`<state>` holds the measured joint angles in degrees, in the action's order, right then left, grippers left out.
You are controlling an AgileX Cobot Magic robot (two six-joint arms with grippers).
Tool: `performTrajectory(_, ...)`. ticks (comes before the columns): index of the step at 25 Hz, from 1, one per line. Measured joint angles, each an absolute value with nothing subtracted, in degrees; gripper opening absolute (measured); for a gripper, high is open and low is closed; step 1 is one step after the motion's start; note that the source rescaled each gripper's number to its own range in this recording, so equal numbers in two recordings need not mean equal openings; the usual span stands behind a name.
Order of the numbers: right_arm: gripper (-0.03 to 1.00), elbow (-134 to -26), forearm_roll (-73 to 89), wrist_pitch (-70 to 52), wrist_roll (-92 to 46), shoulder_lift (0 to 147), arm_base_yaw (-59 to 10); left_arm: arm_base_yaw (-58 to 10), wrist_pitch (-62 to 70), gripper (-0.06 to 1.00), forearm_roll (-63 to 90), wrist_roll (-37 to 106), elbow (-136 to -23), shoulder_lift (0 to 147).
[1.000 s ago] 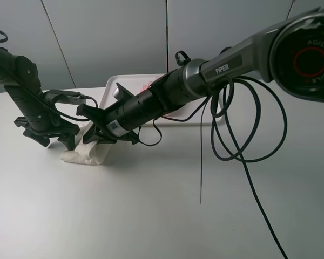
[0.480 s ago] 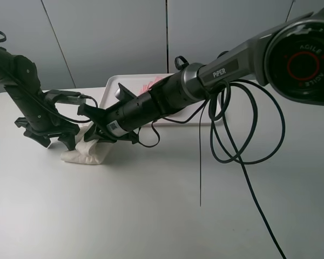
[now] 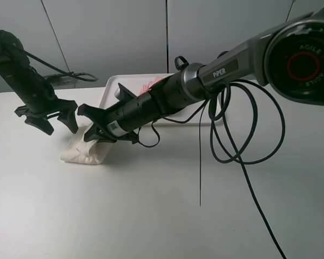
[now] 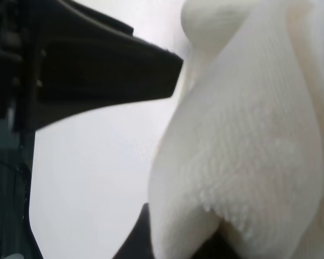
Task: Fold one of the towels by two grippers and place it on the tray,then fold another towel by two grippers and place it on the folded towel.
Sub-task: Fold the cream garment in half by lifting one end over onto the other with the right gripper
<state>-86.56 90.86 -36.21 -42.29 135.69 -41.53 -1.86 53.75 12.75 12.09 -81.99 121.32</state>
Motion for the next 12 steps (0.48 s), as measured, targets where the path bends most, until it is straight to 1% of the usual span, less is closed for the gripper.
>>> performTrajectory(3,0.05,-86.56,90.86,-36.21,-42.38,135.69,-41.53,-1.86,56.01,0.93,14.07,12.97,-84.66,121.32)
performTrajectory(4,0.05,-86.56,90.86,-36.21,-42.38,135.69,-41.53,-1.86,56.96,0.93,14.36,13.21,-85.71,121.32)
performTrajectory(5,0.08,-86.56,90.86,-36.21,-42.38,135.69,-41.53,-1.86,57.74,0.93,14.48,13.56,-86.81,121.42)
performTrajectory(6,0.13,-86.56,90.86,-36.33,-42.38,135.69,-41.53,-1.86,58.39,0.93,14.48,14.18,-87.77,121.42)
performTrajectory(8,0.31,-86.56,90.86,-36.91,-42.38,135.69,-41.53,-1.86,59.73,0.93,14.72,14.89,-90.02,121.42)
performTrajectory(10,0.46,-86.56,90.86,-37.22,-42.38,135.69,-41.53,-1.86,61.07,0.93,14.87,15.12,-91.95,121.42)
performTrajectory(11,0.51,-86.56,91.02,-37.52,-42.38,135.69,-41.53,-1.86,61.83,0.93,15.01,15.12,-92.95,121.42)
performTrajectory(12,0.53,-86.56,92.01,-37.92,-42.38,135.69,-41.53,-1.86,62.43,0.93,15.14,15.12,-93.87,121.42)
